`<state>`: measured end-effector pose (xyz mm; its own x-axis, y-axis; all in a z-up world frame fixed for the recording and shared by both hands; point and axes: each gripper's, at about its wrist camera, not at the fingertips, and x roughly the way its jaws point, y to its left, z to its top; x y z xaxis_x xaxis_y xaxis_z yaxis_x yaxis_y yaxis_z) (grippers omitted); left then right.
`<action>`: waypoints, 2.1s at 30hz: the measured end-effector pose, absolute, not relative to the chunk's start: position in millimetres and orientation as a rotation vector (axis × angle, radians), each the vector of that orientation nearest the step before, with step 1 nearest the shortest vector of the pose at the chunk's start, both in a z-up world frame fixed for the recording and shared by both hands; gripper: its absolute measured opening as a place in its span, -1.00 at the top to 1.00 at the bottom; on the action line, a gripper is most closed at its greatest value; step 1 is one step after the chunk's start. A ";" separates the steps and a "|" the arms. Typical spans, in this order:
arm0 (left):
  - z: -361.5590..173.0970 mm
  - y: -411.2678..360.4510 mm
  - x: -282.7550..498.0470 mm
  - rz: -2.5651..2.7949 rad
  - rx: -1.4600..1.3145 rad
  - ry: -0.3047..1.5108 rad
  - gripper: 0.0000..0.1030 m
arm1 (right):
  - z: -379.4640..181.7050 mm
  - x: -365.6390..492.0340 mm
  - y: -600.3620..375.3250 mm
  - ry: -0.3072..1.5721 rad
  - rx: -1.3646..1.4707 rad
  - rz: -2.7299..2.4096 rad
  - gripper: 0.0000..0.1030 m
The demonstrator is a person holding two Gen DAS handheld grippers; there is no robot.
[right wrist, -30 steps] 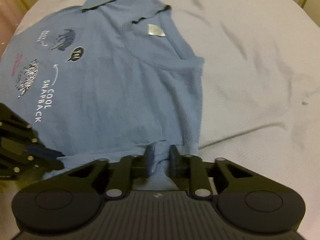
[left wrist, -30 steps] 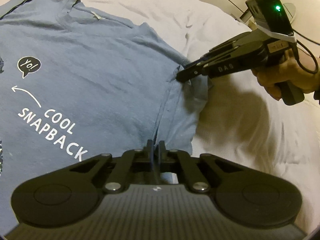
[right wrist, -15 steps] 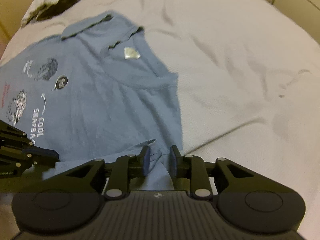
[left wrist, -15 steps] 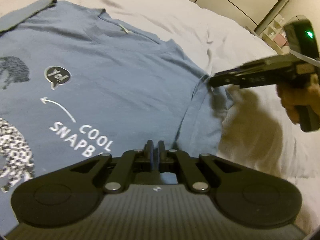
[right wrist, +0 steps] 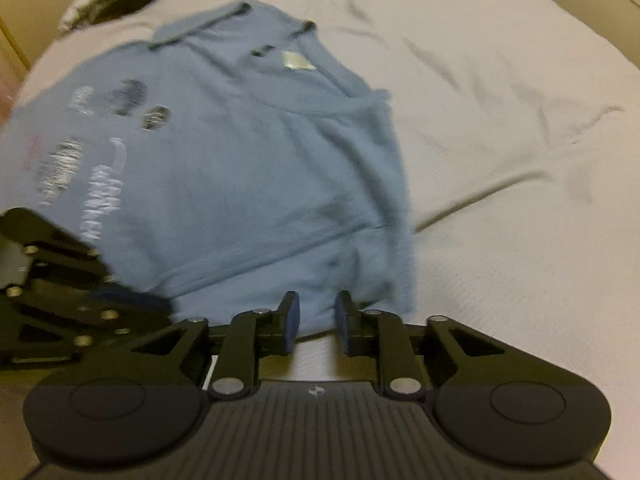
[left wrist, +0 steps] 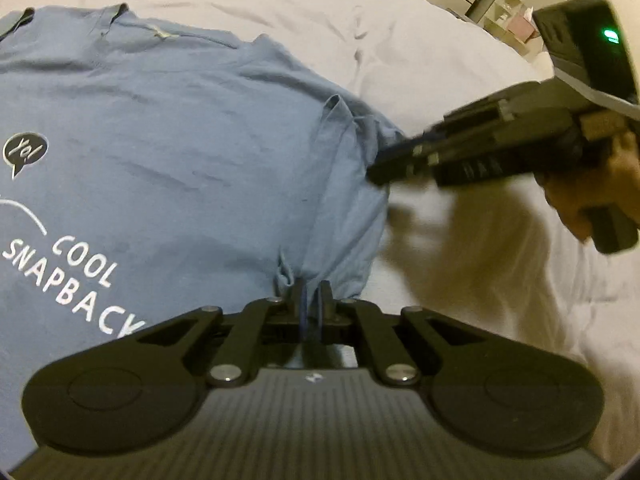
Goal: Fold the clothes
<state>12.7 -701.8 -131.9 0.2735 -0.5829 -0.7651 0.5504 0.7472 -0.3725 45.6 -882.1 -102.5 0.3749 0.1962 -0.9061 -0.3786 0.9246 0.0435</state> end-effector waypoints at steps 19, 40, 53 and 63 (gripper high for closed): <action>-122.3 -677.9 14.0 -0.707 -0.065 1.037 0.91 | -111.8 77.9 -870.9 1.034 -0.227 0.349 0.85; -67.5 -577.4 4.8 -0.669 0.104 1.032 0.80 | -100.0 -38.5 -822.0 1.122 -0.007 0.221 0.68; -13.8 -470.4 13.6 -0.854 0.342 0.950 0.37 | -24.4 -132.1 -735.4 1.166 0.139 -0.031 0.31; 28.8 -376.3 31.9 -0.737 0.456 0.869 -0.21 | -13.4 -151.6 -645.2 1.177 0.205 0.035 0.10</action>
